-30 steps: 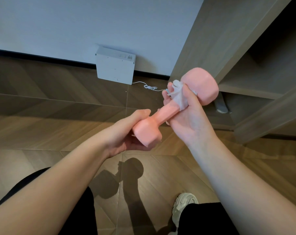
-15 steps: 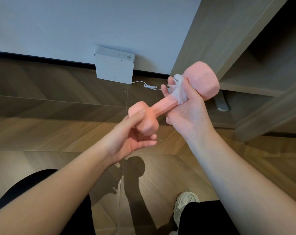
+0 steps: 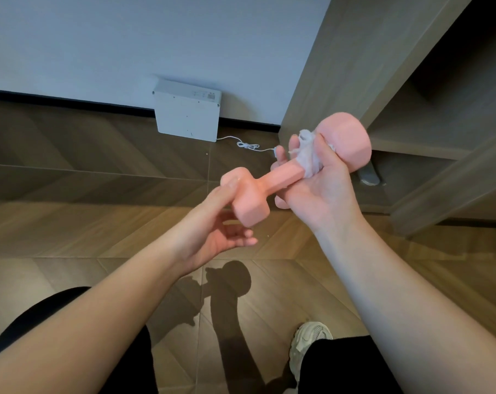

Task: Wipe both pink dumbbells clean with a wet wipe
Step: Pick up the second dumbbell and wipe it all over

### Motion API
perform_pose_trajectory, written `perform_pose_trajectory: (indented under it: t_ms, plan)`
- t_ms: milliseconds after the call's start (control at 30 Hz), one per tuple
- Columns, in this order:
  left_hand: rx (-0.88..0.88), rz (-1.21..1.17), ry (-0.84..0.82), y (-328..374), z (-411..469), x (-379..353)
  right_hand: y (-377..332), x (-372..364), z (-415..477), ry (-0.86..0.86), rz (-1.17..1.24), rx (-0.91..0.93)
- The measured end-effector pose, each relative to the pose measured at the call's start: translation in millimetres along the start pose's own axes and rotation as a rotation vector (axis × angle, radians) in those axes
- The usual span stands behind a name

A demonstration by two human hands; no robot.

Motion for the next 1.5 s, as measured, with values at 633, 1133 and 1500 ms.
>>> perform_pose_trajectory:
  t_ms: [633, 1133, 1500]
  plan:
    - [-0.587, 0.781, 0.062, 47.2, -16.8, -16.7, 68.4, -2.6, -12.9, -0.072, -0.384, -0.140]
    - [-0.067, 0.028, -0.086, 21.0, -10.2, -20.3, 38.5, -33.3, -40.8, -0.388, -0.757, 0.125]
    - [-0.075, -0.078, -0.193, 28.9, -20.6, -30.1, 5.3, -38.6, -46.9, -0.260, -1.140, 0.288]
Point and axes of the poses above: each hand's wrist, its own z-axis towards the middle knuckle, its own x-axis out of the back of the hand, y = z × x, the point moved 9 cm from there along z, towards the middle knuckle, and after that the axes turned 15 degrees about -z, right-handed, at the moved point
